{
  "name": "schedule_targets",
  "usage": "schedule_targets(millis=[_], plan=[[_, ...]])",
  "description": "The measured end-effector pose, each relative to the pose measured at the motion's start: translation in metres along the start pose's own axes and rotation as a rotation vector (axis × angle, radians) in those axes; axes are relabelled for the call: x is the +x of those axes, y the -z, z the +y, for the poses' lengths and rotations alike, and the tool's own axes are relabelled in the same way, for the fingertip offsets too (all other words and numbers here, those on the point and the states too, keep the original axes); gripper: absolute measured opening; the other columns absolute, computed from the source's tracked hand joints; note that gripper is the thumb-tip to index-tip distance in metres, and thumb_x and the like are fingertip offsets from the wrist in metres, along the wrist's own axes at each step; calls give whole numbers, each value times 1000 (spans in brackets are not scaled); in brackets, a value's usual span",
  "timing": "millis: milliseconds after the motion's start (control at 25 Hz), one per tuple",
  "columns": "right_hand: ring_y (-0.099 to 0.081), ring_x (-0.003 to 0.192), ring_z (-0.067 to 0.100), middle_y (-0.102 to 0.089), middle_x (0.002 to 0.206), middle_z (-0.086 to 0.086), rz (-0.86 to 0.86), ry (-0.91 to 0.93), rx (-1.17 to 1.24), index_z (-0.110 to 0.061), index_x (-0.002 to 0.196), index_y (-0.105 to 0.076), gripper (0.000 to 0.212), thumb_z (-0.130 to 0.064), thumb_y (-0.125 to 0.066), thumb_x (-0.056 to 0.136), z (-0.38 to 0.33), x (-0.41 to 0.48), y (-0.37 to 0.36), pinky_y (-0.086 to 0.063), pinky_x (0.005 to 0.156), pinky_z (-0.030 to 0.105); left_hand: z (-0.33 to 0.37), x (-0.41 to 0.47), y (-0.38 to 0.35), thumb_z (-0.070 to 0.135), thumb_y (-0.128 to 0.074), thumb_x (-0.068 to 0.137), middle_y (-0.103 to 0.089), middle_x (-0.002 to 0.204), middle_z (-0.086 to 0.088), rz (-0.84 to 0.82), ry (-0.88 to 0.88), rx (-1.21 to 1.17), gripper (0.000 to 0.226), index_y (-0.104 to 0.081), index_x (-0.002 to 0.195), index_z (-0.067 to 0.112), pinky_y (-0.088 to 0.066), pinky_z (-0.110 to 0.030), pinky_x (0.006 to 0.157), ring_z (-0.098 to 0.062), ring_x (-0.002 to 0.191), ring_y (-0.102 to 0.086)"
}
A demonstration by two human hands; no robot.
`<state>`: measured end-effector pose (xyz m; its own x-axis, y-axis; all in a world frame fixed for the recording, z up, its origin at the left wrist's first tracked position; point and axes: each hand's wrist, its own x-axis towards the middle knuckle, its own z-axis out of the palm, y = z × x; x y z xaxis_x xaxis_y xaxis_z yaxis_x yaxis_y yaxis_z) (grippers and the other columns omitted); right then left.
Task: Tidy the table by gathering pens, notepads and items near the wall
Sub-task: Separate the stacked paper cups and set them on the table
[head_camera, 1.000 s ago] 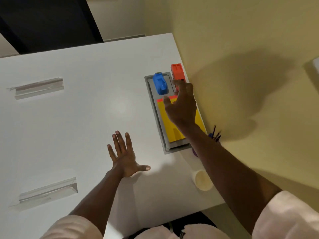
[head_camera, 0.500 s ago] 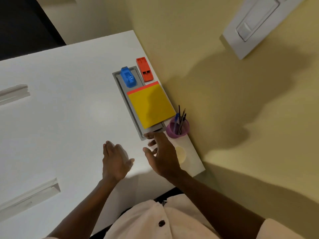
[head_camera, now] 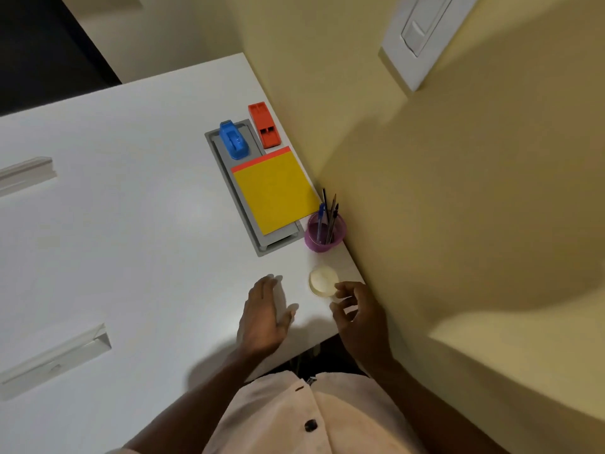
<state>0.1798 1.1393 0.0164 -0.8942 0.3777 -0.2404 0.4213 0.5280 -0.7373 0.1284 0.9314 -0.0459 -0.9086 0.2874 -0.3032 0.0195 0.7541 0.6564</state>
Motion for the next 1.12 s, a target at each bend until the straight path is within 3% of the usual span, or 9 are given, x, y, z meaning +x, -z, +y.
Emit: schedule_targets(millis=[80,240,360,520,680,800,960,1120], plan=[[-69,94,4,-69,108,-16,8,-19,-22,-30,120,-62,38,-19,-79,88,11,9,1,-65,75,32,6,16,7,54,-72,97,-50,157,-9,-27,-49,38,77,-44,155,14,-51,-49,112,-31,141,-50],[-67,100,8,-65,122,-11,-64,15,-120,-34,135,-51,63,-23,-86,83,32,25,4,-59,78,24,23,26,0,47,-81,91,-51,158,-7,-102,-68,85,85,-40,159,17,-53,-53,108,-32,138,-51],[-68,105,14,-66,132,-2,-106,86,-169,-25,146,-47,81,-21,-91,78,39,39,-3,-64,83,35,31,32,-9,34,-89,85,-51,159,-7,-107,13,-7,92,-39,161,19,-51,-53,112,-32,141,-50],[-68,116,21,-64,139,5,-186,98,-104,-21,153,-43,89,-14,-91,78,52,54,-13,-63,88,47,34,44,-27,20,-94,76,-52,161,-11,-53,81,21,103,-38,162,15,-49,-52,115,-36,144,-49],[-66,124,18,-62,144,2,-217,165,-89,-26,152,-43,91,-16,-93,77,64,53,-15,-64,91,45,37,40,-50,11,-91,73,-61,152,-13,8,53,-98,91,-49,154,11,-51,-55,111,-37,137,-56],[-67,118,9,-66,141,-5,-255,168,-66,-36,148,-44,84,-28,-92,79,59,59,-15,-63,95,40,33,40,-56,12,-89,74,-70,140,-12,75,11,-150,74,-61,142,10,-54,-53,107,-36,128,-63],[-67,112,10,-68,137,-3,-285,177,-69,-26,147,-50,77,-35,-89,82,59,56,-10,-61,95,39,36,35,-62,13,-92,80,-72,137,-12,84,15,-208,67,-63,140,10,-49,-37,100,-35,125,-66],[-70,110,14,-71,132,-2,-365,151,-68,-22,145,-52,76,-37,-90,80,53,36,2,-61,94,44,37,4,-57,22,-92,83,-72,139,-8,49,14,-288,70,-60,144,16,-57,-41,99,-27,124,-65]])
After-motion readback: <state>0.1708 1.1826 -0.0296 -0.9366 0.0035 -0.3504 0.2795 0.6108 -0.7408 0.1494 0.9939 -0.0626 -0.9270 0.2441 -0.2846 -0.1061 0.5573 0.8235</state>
